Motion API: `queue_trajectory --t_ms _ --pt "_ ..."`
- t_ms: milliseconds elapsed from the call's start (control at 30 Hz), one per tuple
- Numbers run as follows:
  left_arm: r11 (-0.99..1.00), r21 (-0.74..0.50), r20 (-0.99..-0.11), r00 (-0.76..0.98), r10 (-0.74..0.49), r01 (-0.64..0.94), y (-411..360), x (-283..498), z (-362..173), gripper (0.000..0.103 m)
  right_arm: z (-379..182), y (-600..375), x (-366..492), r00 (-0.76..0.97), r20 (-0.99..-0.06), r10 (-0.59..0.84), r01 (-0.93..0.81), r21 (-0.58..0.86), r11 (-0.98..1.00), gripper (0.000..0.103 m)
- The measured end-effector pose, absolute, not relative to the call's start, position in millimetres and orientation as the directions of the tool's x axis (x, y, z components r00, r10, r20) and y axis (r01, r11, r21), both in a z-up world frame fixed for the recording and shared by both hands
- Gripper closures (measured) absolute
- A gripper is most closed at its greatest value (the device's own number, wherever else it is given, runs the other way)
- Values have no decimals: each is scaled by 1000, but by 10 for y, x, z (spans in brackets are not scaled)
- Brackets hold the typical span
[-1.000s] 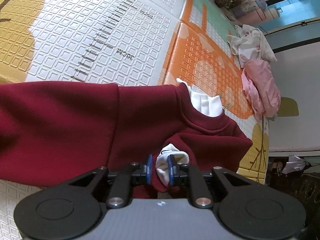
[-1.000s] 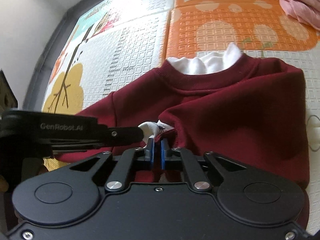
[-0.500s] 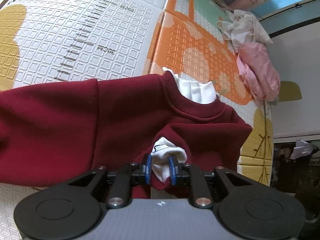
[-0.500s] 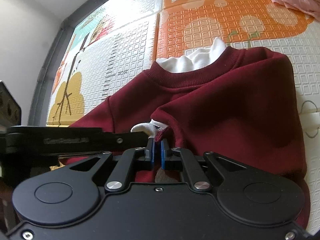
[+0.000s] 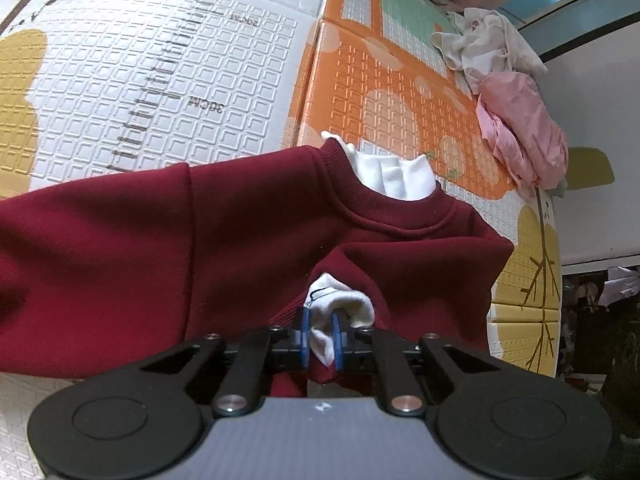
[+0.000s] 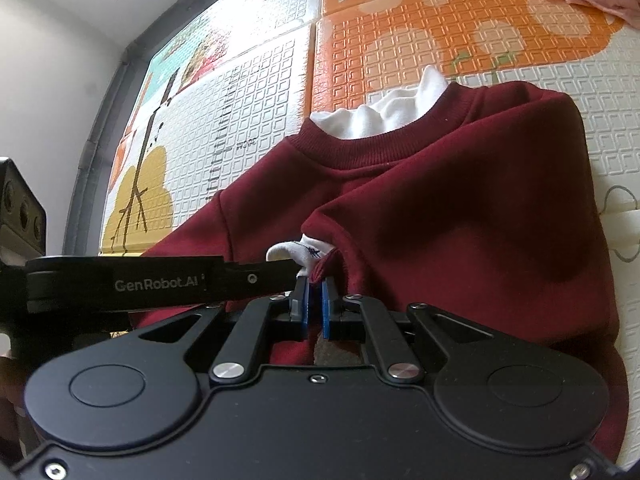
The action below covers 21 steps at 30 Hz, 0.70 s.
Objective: Fold clothes
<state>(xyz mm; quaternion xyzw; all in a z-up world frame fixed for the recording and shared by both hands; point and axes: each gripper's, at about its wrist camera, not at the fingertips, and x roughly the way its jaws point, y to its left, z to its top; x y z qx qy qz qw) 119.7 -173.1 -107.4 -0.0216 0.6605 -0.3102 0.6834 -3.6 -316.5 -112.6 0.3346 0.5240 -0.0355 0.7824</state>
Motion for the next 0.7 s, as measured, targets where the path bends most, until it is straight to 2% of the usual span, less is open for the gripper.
queue_trajectory --t_ms 200,400,467,600,700 --pt "819 -439 -889 -47 -455 369 -1560 1204 -1015 98 -1088 -3176 -36 457 -837 300 406 497 767 98" --pt "784 -553 -829 -87 -553 282 -1432 1235 -1063 97 -1068 -3154 -29 459 -830 317 392 509 766 98" --pt "789 -546 -833 -83 -547 280 -1454 1239 -1069 92 -1062 -3138 -32 459 -829 321 387 512 767 98" --pt "797 -535 -842 -98 -531 279 -1503 1234 -1124 92 -1053 -3136 -46 459 -827 324 385 514 767 98" --pt "794 -542 -838 -105 -535 274 -1540 1236 -1153 85 -1050 -3151 -57 458 -827 326 386 515 765 98"
